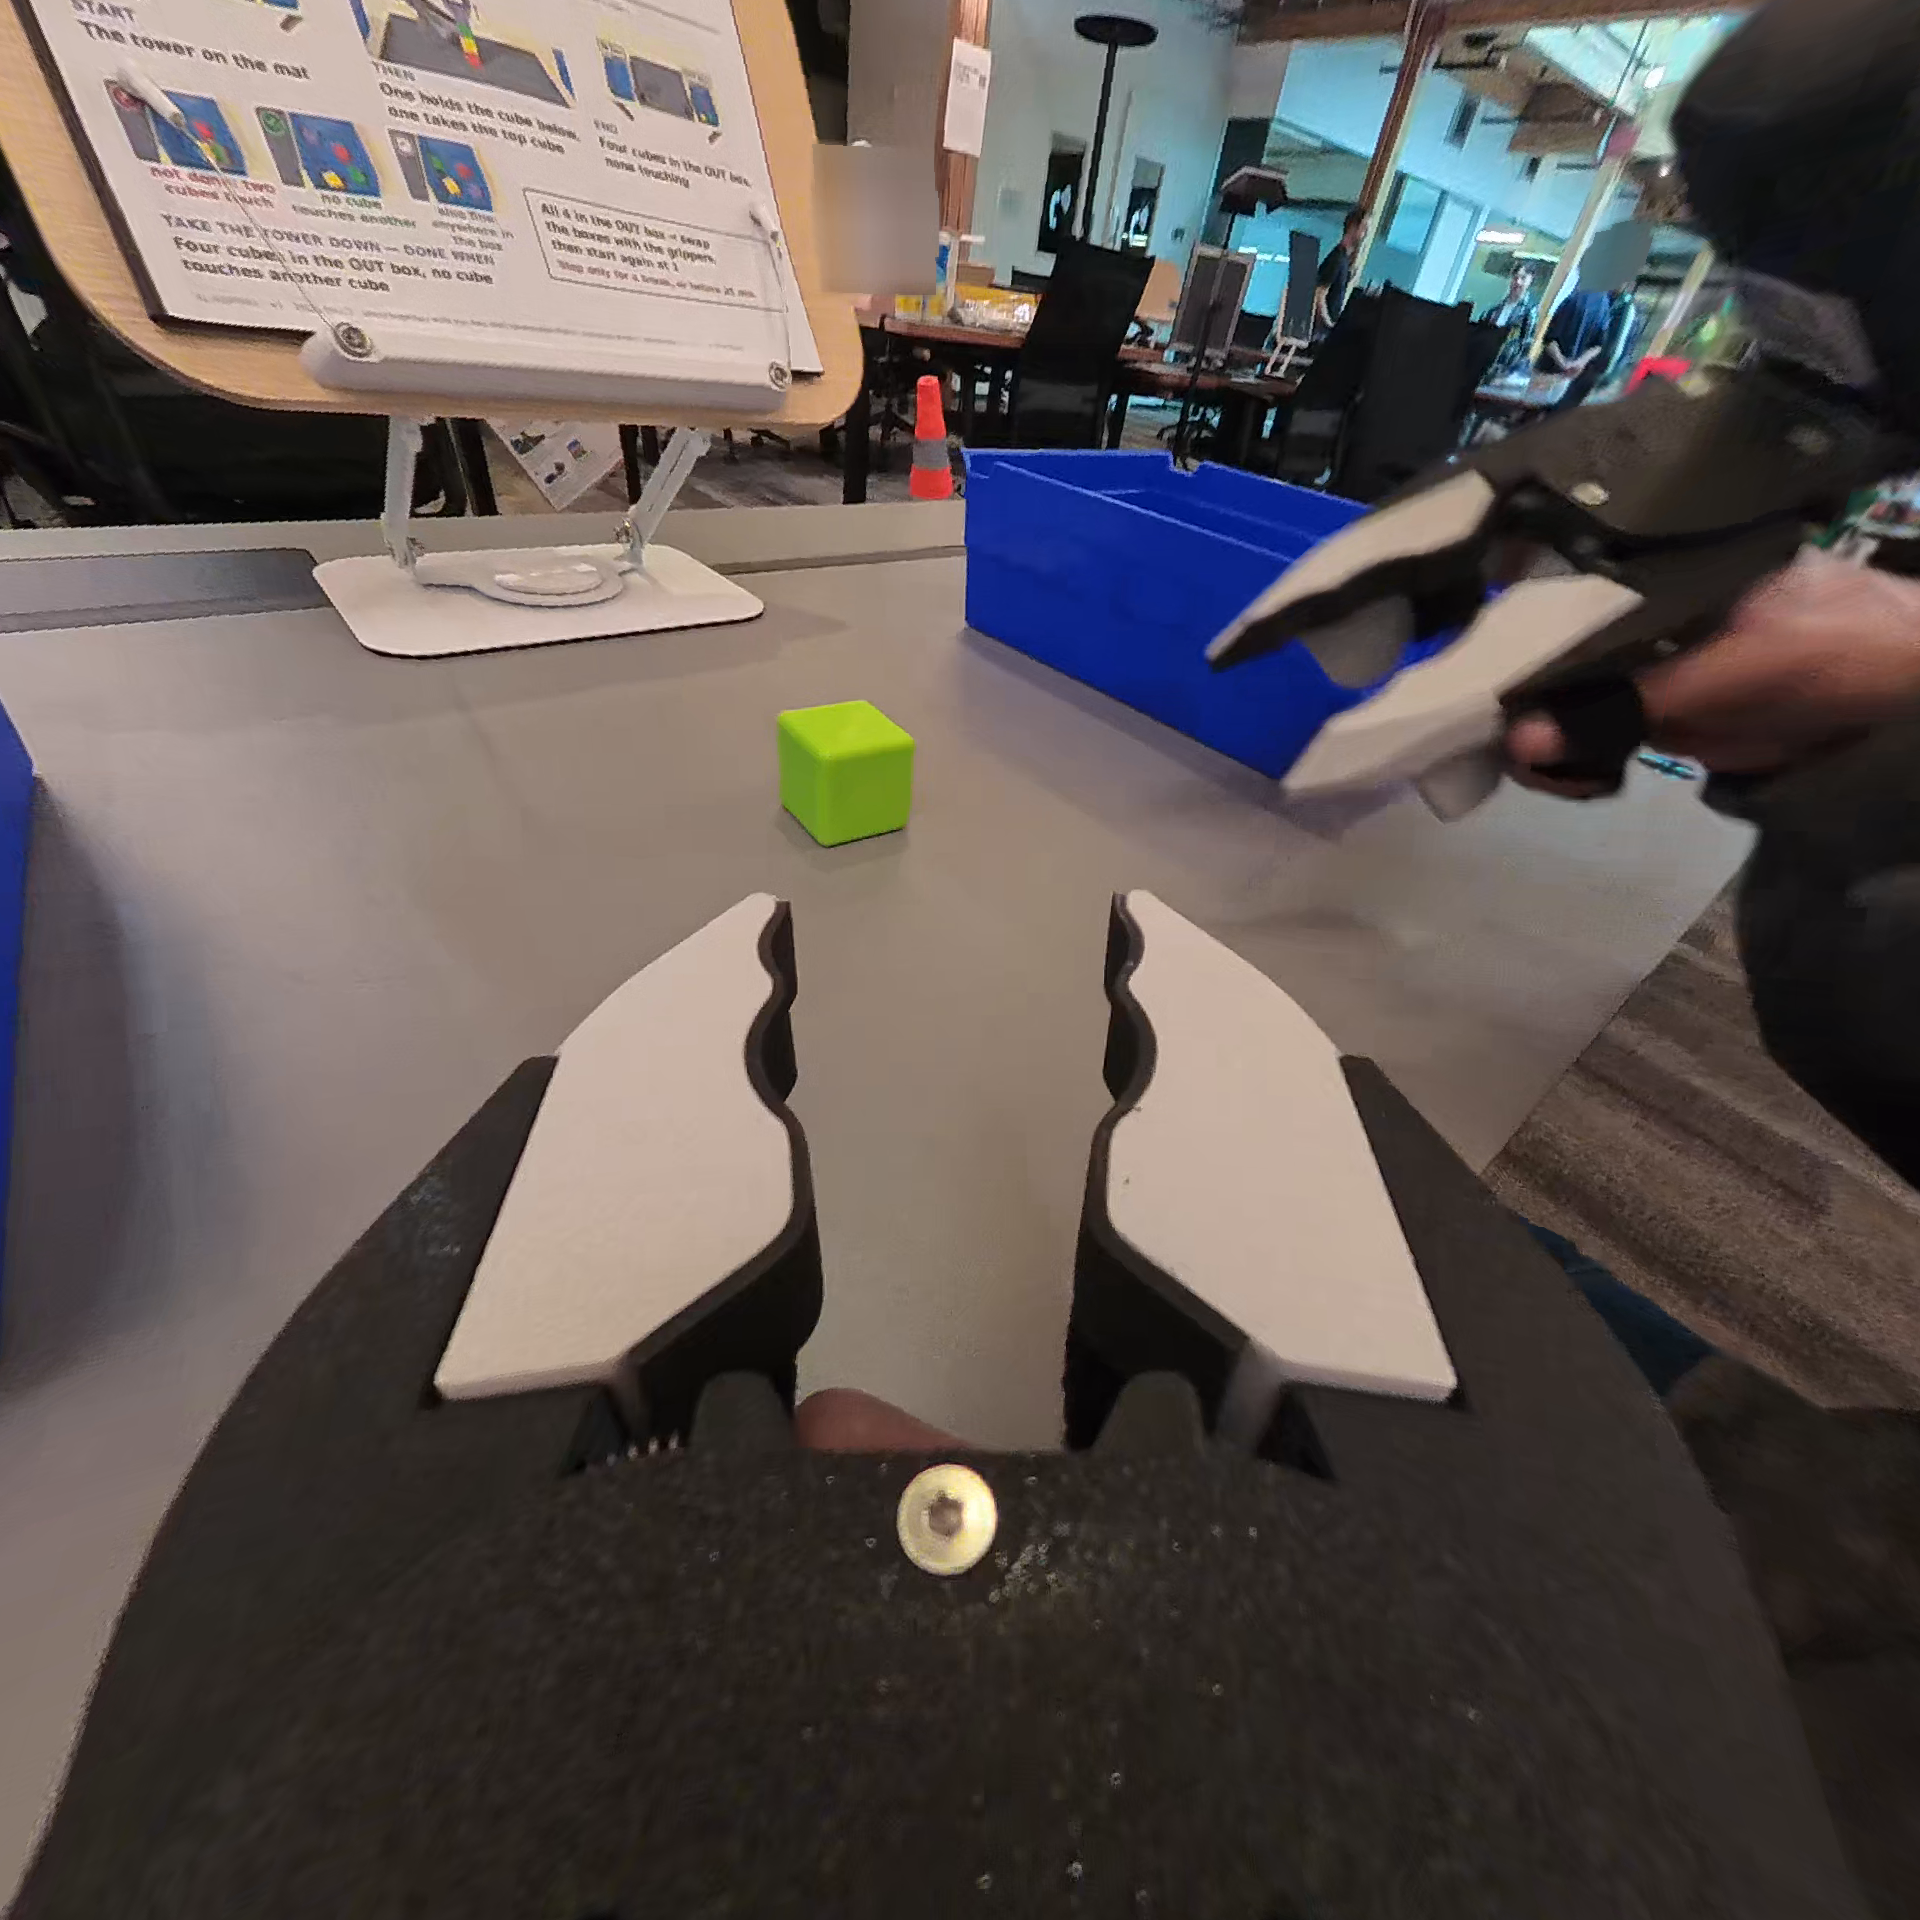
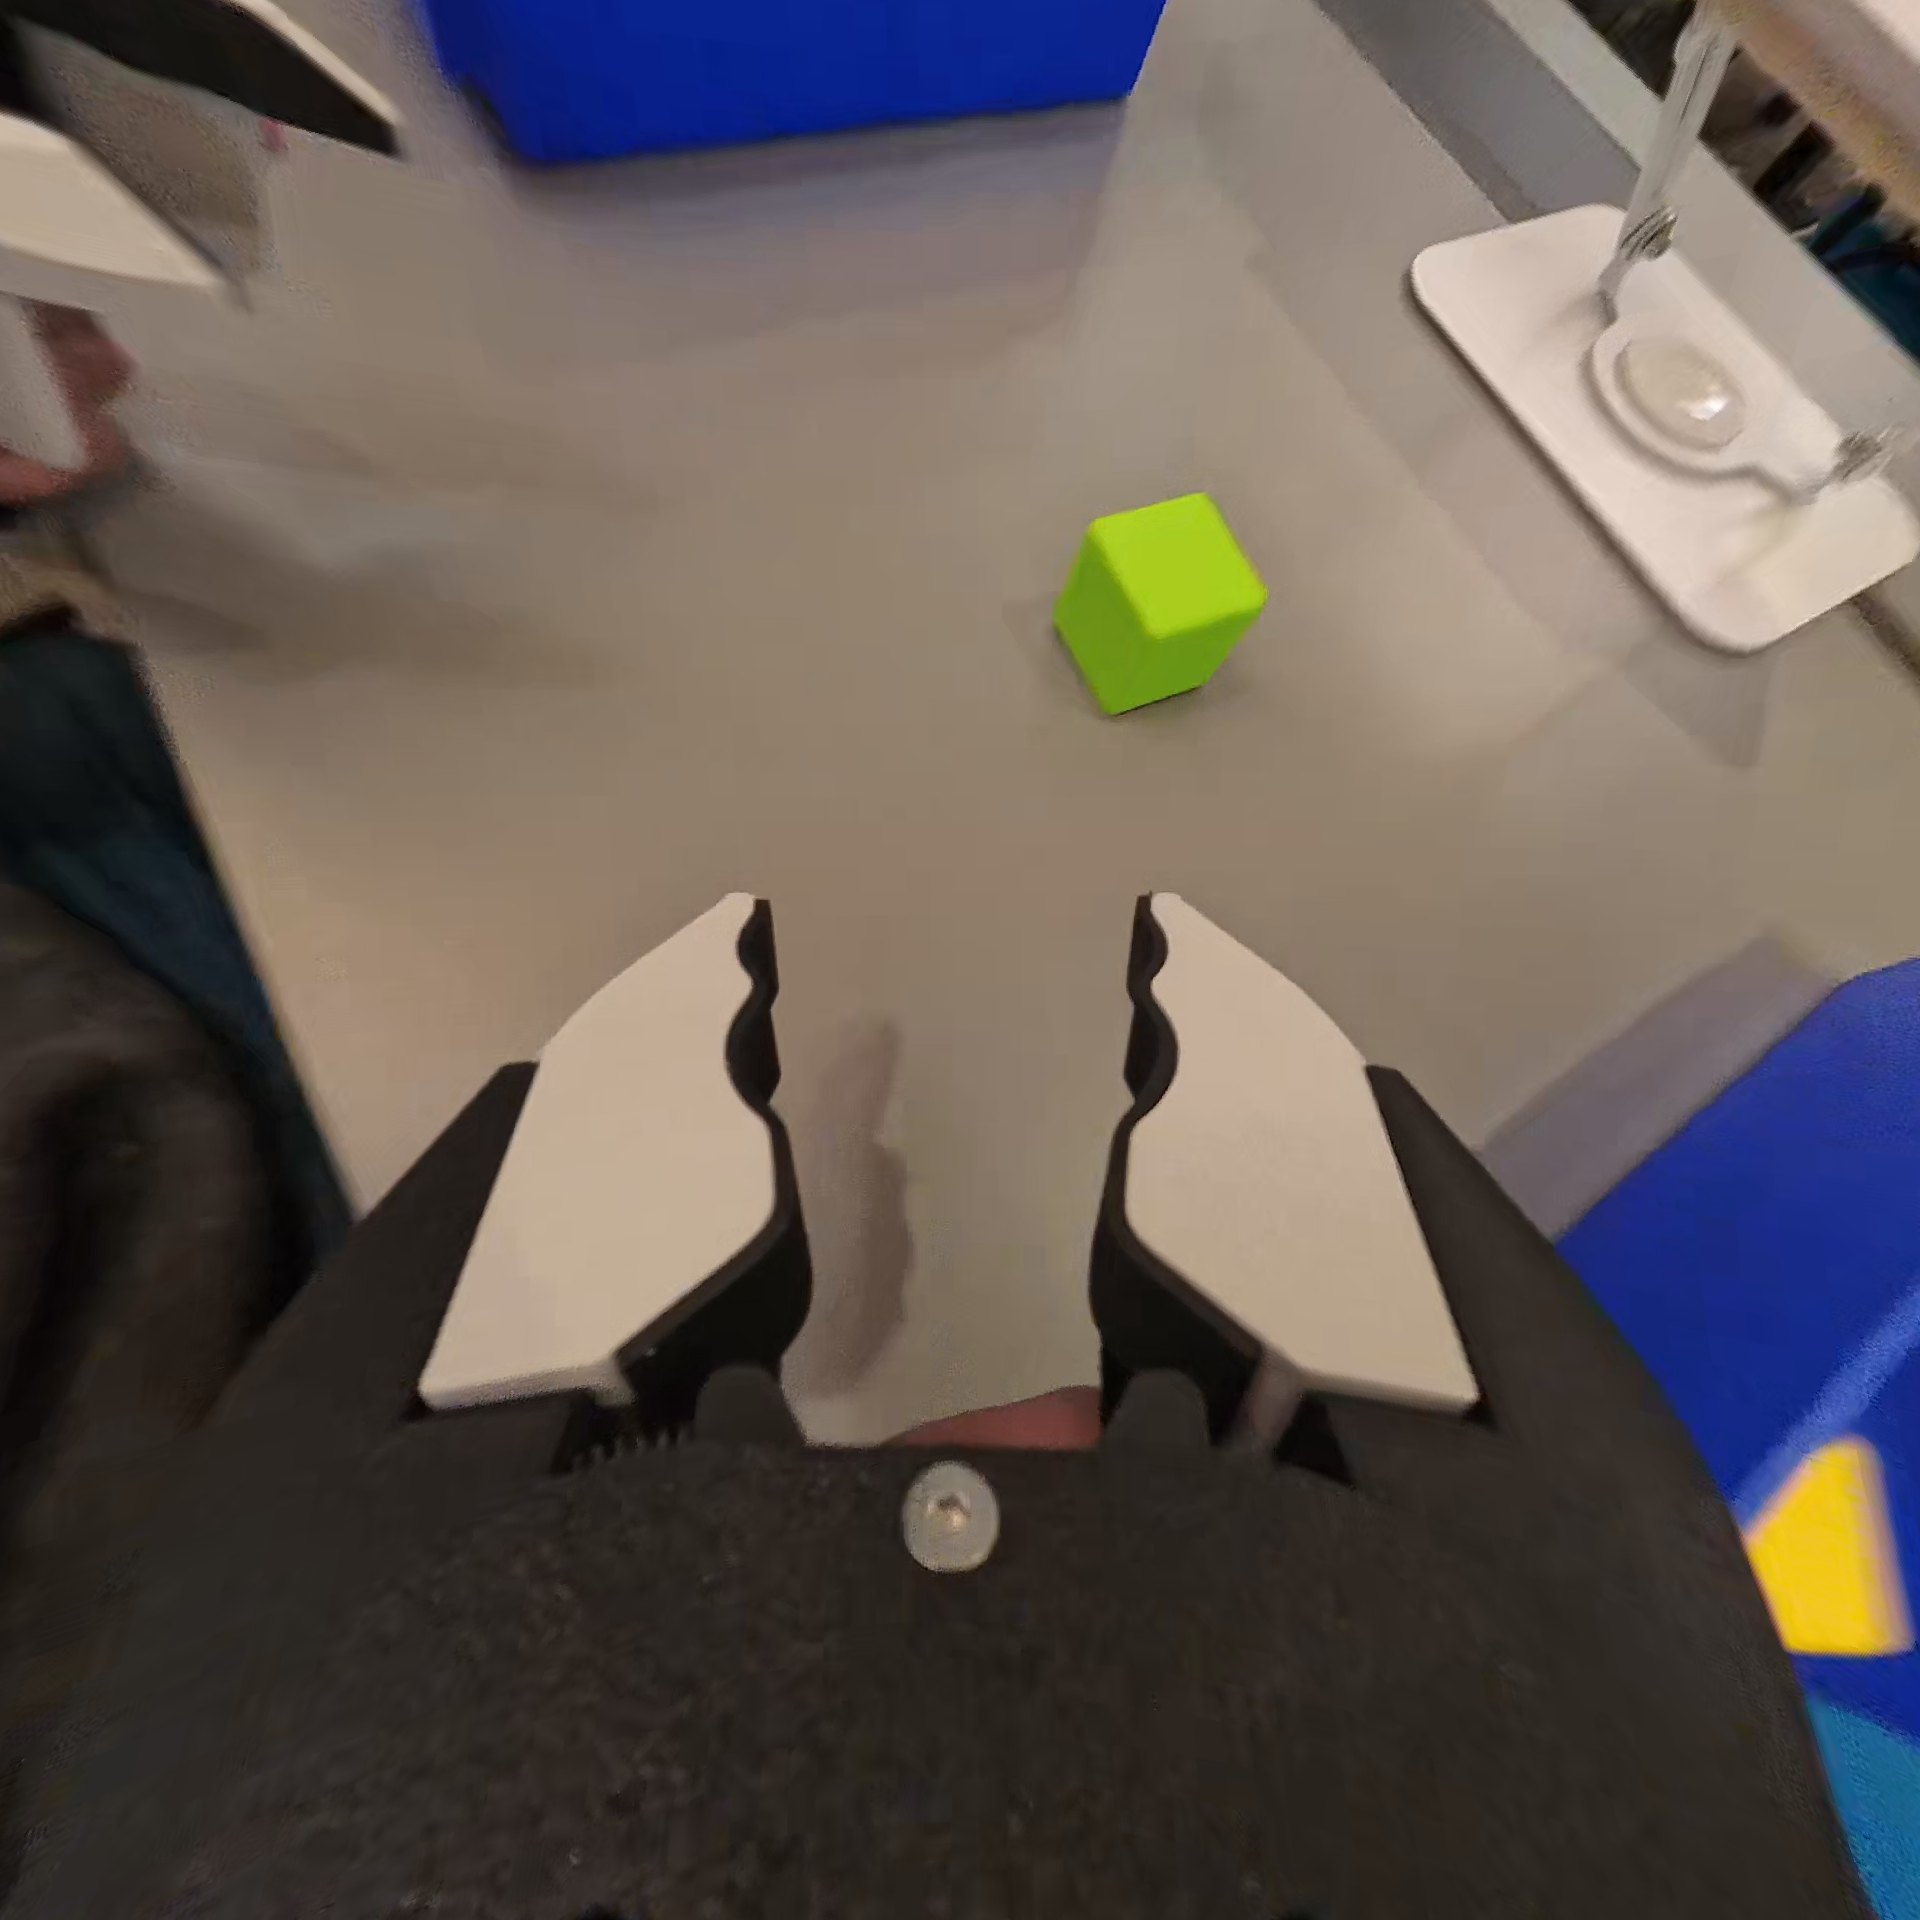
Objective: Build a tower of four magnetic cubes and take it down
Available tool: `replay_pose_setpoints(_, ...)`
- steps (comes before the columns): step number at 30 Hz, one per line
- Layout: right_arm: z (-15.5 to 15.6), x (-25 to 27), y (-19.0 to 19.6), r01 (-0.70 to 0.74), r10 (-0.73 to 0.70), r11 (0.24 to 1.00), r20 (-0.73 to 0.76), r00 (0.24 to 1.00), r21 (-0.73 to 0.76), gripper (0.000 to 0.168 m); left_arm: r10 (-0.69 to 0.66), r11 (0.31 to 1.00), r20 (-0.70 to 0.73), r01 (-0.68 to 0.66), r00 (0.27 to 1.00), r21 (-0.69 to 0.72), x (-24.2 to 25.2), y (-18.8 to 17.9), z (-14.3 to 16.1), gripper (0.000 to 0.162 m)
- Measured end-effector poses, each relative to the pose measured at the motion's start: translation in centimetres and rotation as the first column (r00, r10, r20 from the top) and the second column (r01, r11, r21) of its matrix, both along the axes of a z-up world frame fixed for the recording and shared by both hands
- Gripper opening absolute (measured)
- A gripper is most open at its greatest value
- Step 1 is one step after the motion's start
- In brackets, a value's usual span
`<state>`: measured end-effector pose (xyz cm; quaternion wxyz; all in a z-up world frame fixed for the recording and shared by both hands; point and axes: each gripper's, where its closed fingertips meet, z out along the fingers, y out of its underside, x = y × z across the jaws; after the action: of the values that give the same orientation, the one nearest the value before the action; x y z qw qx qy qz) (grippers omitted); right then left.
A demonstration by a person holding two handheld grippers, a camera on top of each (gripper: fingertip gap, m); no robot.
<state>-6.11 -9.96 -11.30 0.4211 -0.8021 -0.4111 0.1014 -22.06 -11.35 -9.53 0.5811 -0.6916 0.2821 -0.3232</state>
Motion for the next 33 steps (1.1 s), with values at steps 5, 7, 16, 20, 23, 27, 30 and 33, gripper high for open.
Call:
replay_pose_setpoints(5, 1.2, -2.9, 8.2, -0.134, 0.16, 0.986, 0.311, 0.937, -0.104, 0.066, -0.007, 1.0, 0.007, 0.007, 1.0, 0.031, 0.0, -0.1, 0.5, 0.056)
replay_pose_setpoints(7, -0.2, -4.3, 10.8, -0.169, 0.235, 0.966, 0.391, 0.89, -0.196, 0.066, -0.005, 0.998, 0.004, 0.005, 1.0, 0.059, 0.0, -0.2, 0.8, 0.055)
replay_pose_setpoints(16, -6.3, -4.9, 13.7, -0.142, 0.359, 0.891, 0.478, 0.801, -0.431, 0.06, -0.038, 0.999, 0.073, 0.036, 0.997, 0.025, -0.7, -0.6, 1.4, 0.054)
replay_pose_setpoints(20, -7.0, -4.7, 13.5, -0.147, 0.366, 0.89, 0.484, 0.795, -0.432, 0.05, -0.051, 0.999, 0.087, 0.05, 0.995, 0.011, -0.6, -0.7, 1.5, 0.053)
replay_pose_setpoints(23, -5.4, -4.2, 13.5, -0.145, 0.339, 0.912, 0.503, 0.795, -0.385, 0.05, -0.065, 0.998, 0.092, 0.065, 0.994, 0.006, -0.3, -0.8, 1.5, 0.053)
replay_pose_setpoints(27, 1.1, -3.1, 12.8, -0.168, 0.26, 0.96, 0.491, 0.832, -0.224, 0.05, -0.061, 0.998, 0.052, 0.059, 0.997, 0.032, -0.2, -0.8, 1.2, 0.052)
replay_pose_setpoints(30, 7.3, 1.0, 13.2, -0.097, 0.128, 0.991, 0.511, 0.85, -0.088, 0.05, -0.064, 0.997, 0.04, 0.063, 0.997, 0.043, 0.1, -1.0, 1.2, 0.052)
replay_pose_setpoints(33, 12.0, 7.2, 14.6, 0.035, -0.029, 0.999, 0.505, 0.862, -0.004, 0.05, -0.069, 0.996, 0.024, 0.068, 0.997, 0.06, 0.4, -1.2, 1.2, 0.052)
